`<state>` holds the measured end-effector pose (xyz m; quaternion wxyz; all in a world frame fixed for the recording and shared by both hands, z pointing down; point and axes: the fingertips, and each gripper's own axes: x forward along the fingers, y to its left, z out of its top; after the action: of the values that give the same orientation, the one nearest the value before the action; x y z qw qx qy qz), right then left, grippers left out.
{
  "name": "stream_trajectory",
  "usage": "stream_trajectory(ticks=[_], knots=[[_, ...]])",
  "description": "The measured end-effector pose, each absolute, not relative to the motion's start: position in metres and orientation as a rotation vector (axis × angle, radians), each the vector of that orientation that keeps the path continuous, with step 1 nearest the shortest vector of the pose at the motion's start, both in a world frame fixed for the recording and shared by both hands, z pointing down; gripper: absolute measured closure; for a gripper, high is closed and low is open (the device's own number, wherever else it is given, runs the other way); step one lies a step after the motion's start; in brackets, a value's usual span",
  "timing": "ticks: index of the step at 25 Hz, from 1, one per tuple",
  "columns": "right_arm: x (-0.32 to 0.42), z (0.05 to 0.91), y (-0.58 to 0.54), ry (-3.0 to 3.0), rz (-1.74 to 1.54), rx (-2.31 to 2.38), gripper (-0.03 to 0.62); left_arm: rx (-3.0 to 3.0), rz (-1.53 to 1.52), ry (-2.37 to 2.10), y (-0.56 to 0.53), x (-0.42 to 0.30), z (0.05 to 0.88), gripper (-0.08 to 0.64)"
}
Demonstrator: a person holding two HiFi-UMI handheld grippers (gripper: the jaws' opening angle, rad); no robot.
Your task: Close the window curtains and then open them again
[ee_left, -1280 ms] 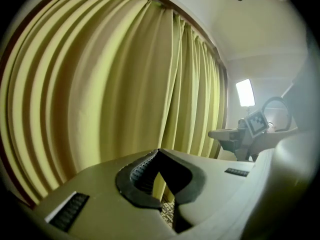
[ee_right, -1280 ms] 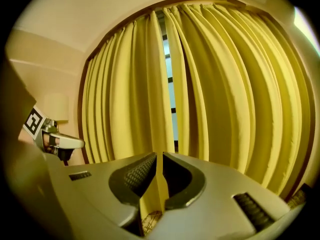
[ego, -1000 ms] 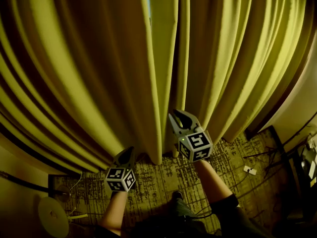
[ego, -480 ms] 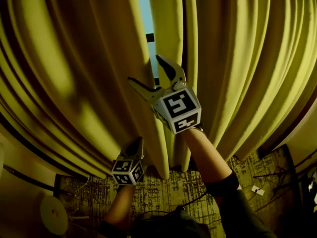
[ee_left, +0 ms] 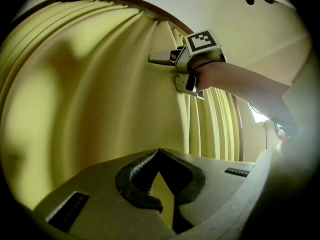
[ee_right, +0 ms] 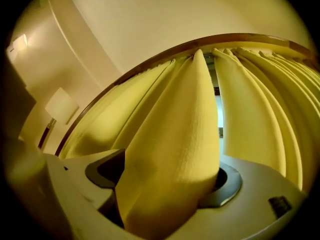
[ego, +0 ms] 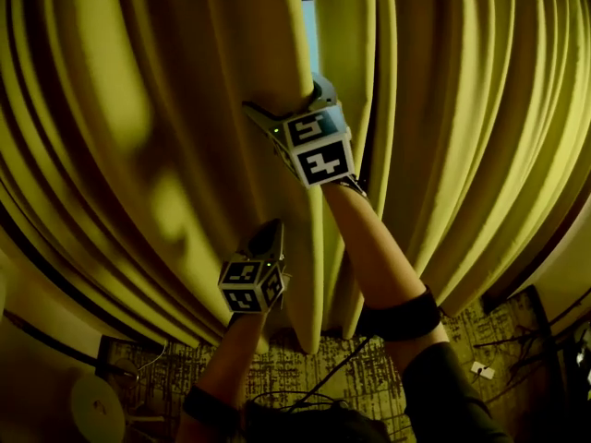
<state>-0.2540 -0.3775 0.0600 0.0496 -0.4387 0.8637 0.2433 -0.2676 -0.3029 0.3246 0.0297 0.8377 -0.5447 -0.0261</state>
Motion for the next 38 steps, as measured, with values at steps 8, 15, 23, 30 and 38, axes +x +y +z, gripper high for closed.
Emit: stream_trajectory(ticks=[8,15,23,30,38], knots=[[-0.266,0.044,-0.391,2.606,0.803,-1.365,0.270,2.537,-0.132,-1.648,-0.329,-0.265,0.281,0.560],[-0.269,0.027,-0.373,2.517,0.907,-1.417,0.574,2.522,-0.181,-1.693,-0.319,-0.272,0.264,0.560],[-0.294,0.024,-0.381,2.506,1.074,-1.410,0.575,2.472,-0.240,-1.773,-0.327,-0.300,0.261,0.560],[-0.439,0.021,-0.366,2.528,1.251,-1.302,0.575,2.386,-0.315,-1.860,-0.320,-0.420,0.263,0.560],[-0.574,0.023,-0.342,2.567,1.436,-1.147,0.572,2.319,-0.371,-1.921,-0.312,-0.511,0.253,0.560]])
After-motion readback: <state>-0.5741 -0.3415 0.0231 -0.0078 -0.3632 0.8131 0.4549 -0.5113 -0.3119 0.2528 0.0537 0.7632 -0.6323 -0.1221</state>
